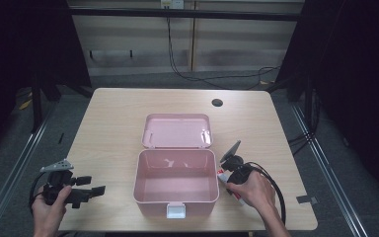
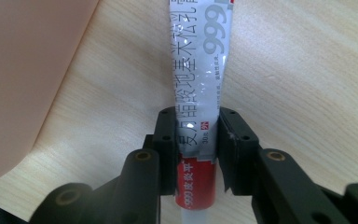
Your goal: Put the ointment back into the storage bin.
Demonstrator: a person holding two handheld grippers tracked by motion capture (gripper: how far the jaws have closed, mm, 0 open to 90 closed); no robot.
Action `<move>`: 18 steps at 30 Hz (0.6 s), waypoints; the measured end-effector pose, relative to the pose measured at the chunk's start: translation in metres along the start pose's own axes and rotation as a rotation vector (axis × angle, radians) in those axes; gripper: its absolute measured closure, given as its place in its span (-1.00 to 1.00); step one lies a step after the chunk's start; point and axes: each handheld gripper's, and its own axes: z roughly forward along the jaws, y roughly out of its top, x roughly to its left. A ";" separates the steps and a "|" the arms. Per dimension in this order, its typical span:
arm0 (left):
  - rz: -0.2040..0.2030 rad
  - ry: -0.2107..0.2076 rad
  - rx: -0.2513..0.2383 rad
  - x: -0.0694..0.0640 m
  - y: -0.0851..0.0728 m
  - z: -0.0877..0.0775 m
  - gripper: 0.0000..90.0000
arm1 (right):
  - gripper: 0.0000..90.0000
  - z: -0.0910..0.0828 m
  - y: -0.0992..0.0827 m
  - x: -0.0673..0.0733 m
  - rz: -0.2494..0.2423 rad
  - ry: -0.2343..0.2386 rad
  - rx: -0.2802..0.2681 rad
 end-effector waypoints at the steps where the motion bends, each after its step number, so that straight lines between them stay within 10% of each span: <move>1: 0.000 -0.001 0.000 0.000 0.000 0.000 -0.60 | 0.58 0.000 0.000 0.000 0.000 0.000 0.000; 18: 0.006 -0.006 0.001 0.000 0.000 0.000 -0.60 | 0.59 -0.009 -0.006 -0.007 -0.033 0.046 -0.013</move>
